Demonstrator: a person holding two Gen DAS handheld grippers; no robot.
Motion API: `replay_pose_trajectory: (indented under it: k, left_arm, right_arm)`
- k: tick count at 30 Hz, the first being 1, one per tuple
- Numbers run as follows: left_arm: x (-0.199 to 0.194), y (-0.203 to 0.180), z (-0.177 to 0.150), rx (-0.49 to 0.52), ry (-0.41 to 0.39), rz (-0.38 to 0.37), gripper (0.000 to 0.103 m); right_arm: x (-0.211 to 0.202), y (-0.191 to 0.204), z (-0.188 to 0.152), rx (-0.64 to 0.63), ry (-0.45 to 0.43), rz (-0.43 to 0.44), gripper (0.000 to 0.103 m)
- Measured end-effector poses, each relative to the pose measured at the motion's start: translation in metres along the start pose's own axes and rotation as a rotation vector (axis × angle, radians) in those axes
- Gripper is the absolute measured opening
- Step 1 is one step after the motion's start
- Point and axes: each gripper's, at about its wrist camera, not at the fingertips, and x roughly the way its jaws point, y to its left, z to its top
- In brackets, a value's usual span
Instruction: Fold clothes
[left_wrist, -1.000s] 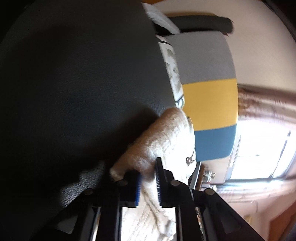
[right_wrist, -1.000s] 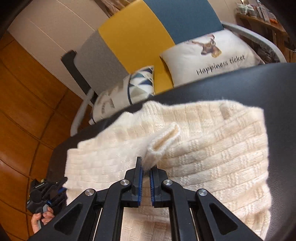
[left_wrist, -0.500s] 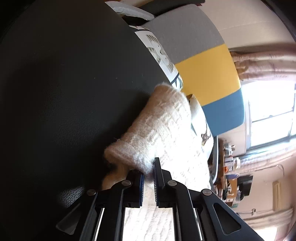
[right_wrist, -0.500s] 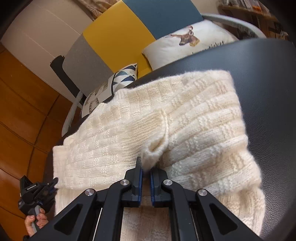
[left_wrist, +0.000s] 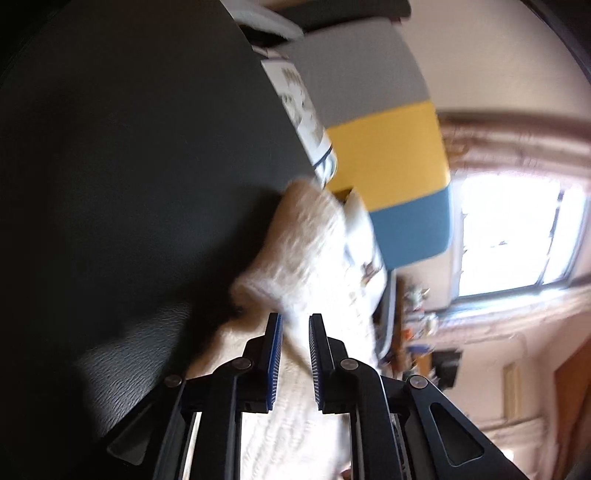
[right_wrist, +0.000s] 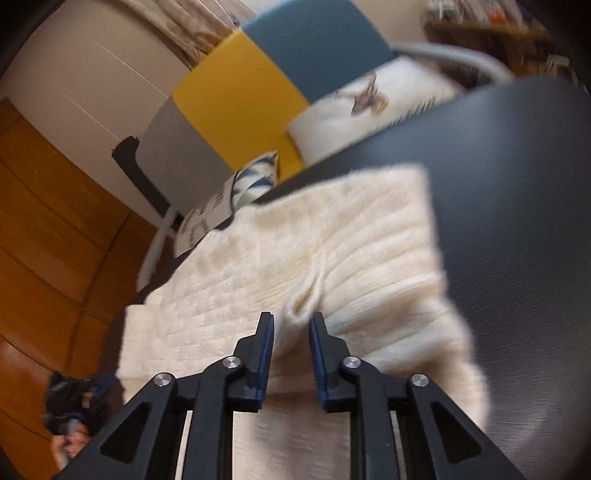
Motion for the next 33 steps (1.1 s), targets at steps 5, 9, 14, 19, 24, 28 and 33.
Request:
replay_pose_trajectory:
  k: [5, 9, 14, 19, 24, 28, 33]
  left_arm:
    - [0.000, 0.007, -0.003, -0.113, -0.003, -0.085, 0.014]
    - [0.013, 0.018, -0.014, -0.240, 0.029, -0.139, 0.014]
    - [0.020, 0.033, -0.019, -0.332, -0.015, -0.104, 0.014]
    - [0.016, 0.044, -0.009, -0.382, -0.111, -0.127, 0.016]
    - [0.002, 0.048, -0.017, -0.300, -0.140, -0.017, 0.015]
    - [-0.029, 0.038, -0.020, -0.213, -0.152, 0.002, 0.015]
    - [-0.057, -0.015, -0.011, 0.093, -0.133, 0.001, 0.039]
  right_arm:
    - [-0.012, 0.049, 0.005, -0.172, -0.012, -0.012, 0.022]
    - [0.030, 0.112, -0.004, -0.339, 0.109, 0.066, 0.022]
    - [0.089, 0.132, -0.022, -0.407, 0.255, -0.007, 0.021]
    - [0.093, 0.105, -0.026, -0.350, 0.267, 0.008, 0.014]
    - [0.091, 0.125, -0.015, -0.434, 0.302, -0.004, 0.016]
    - [0.097, 0.183, 0.005, -0.516, 0.374, 0.286, 0.017]
    - [0.160, 0.267, 0.038, -0.559, 0.592, 0.605, 0.023]
